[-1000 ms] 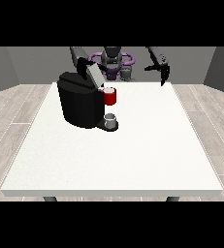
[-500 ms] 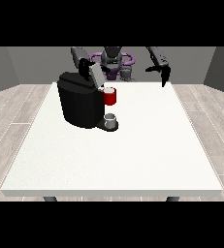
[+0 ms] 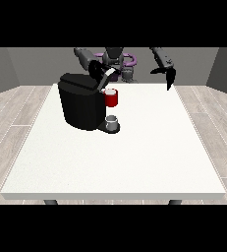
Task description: Insert the coffee pod into the coffee machine and close the lid
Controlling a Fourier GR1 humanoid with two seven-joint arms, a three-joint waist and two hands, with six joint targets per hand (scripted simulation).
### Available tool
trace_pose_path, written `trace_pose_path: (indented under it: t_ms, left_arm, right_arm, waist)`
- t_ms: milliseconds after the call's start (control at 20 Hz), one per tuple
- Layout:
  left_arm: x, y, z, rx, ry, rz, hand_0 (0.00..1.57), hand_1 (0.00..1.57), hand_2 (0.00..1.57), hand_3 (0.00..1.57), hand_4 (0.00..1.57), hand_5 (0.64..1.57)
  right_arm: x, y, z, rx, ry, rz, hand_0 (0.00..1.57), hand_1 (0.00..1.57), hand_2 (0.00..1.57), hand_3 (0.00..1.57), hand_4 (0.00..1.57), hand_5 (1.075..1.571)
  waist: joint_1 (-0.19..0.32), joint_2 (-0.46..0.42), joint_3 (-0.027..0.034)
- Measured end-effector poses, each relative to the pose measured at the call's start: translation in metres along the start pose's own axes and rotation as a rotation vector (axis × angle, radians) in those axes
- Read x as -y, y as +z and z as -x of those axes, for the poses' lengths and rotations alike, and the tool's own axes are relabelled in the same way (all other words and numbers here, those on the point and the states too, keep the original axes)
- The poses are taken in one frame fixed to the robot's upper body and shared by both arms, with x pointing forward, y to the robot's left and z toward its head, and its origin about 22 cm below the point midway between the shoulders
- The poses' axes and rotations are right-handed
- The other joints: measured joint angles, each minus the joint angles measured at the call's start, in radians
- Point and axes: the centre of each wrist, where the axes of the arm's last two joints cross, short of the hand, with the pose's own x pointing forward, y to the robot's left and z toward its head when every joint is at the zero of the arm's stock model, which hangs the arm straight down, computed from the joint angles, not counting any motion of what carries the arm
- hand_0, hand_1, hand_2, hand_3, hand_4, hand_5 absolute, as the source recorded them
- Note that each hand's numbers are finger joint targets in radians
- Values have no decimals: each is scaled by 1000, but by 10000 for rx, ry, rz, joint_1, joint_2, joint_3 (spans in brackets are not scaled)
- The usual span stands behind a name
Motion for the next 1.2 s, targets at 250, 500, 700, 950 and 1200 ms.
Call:
trace_pose_path:
  t_ms: [250,500,700,950,1200]
  left_arm:
    - [3,-4,7,140,138,34,0,0,0,0,366,1571]
    - [-5,-9,7,150,101,116,0,0,0,0,398,1571]
    - [-8,-5,11,248,168,74,0,0,0,0,341,1571]
    - [1,-13,12,197,235,241,0,0,0,0,353,1571]
    - [10,-14,21,126,359,450,0,0,0,0,168,1571]
  right_arm:
    - [-22,-18,-23,236,507,-298,0,0,0,0,391,1571]
    - [-45,-30,-45,672,1012,-563,0,0,0,0,455,1571]
    - [-51,-39,-58,1160,1145,-856,0,0,0,0,384,1571]
    - [-56,-43,-64,1415,898,-1144,0,0,0,0,394,1571]
    - [-74,-21,-50,1346,718,-2010,0,0,0,0,493,1571]
  waist:
    - [147,221,-3]
    - [305,333,-8]
    - [371,395,-8]
    - [437,248,-5]
    - [473,79,-6]
